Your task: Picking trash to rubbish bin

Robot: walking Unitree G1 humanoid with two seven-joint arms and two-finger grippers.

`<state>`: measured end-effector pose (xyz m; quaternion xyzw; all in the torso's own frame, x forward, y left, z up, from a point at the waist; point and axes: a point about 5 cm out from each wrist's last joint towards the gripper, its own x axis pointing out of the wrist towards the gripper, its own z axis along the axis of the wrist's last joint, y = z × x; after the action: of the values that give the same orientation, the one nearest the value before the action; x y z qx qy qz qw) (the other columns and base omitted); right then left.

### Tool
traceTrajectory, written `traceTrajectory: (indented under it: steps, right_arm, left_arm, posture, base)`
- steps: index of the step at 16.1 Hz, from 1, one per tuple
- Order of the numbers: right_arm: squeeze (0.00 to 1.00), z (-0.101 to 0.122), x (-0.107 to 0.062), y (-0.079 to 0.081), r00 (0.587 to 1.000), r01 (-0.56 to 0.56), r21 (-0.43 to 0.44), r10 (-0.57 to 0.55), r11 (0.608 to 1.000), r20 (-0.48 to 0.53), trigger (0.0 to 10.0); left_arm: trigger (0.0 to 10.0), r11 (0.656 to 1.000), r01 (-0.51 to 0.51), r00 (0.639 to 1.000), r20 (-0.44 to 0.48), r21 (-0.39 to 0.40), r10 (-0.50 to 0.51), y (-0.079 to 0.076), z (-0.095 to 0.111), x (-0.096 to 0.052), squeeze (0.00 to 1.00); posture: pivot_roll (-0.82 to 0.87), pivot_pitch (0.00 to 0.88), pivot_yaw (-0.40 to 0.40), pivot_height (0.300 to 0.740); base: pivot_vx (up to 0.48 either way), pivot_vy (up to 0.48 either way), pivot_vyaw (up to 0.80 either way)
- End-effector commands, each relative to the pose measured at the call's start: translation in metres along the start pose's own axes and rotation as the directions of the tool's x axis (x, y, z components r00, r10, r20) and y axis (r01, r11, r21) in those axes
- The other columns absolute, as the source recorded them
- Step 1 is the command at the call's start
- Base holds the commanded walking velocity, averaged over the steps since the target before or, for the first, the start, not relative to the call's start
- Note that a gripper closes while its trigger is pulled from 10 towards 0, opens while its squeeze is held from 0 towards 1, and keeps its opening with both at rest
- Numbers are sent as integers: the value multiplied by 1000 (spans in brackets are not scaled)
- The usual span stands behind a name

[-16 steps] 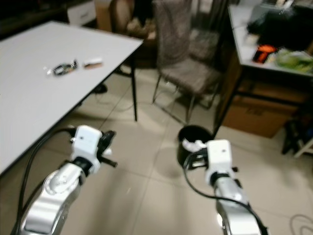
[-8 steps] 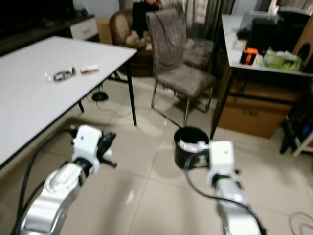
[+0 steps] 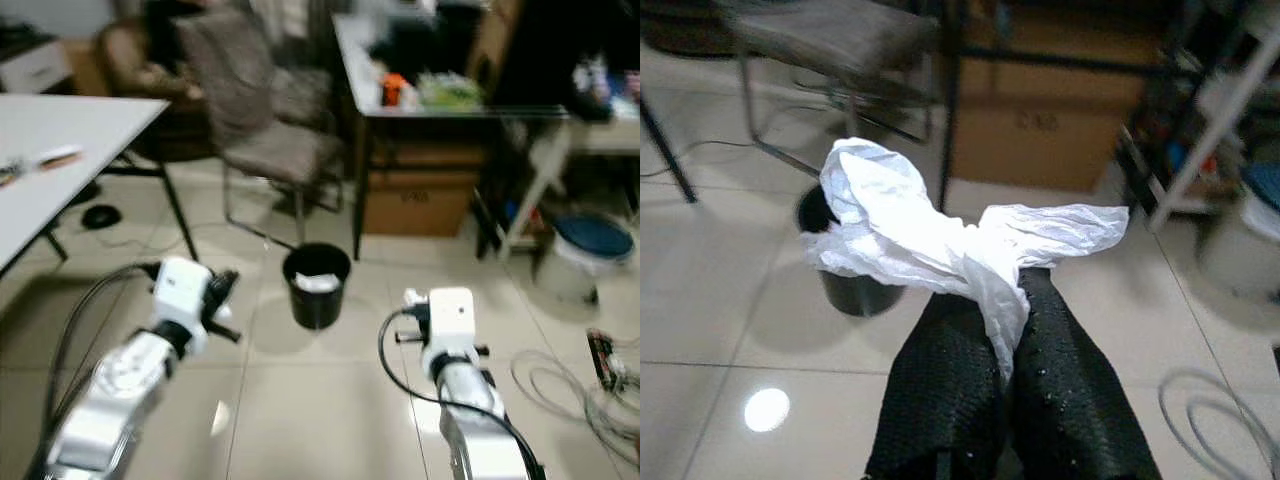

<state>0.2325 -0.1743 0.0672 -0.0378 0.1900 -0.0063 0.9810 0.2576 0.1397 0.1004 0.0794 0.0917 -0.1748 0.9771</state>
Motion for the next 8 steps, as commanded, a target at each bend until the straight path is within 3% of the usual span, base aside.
traceTrajectory:
  steps: [1,2,8]
  right_arm:
    - [0,3,2,2,1000,-15,4,15,1000,24,10000]
    - [0,3,3,2,999,-19,-4,19,1000,28,10000]
    - [0,2,14,5,998,-46,-65,48,997,35,10000]
  left_arm:
    - [10000,999,-14,1000,10,33,14,6,2,2,0]
    - [10000,999,-11,1000,9,36,11,6,1,3,0]
    - [10000,999,-37,999,-12,37,37,7,-8,9,0]
  posture:
    - [-28,0,-29,740]
    - [-29,0,-27,740]
    - [-36,25,-15,740]
  base:
    - [0,0,-800]
    - [0,0,-800]
    - [252,0,0]
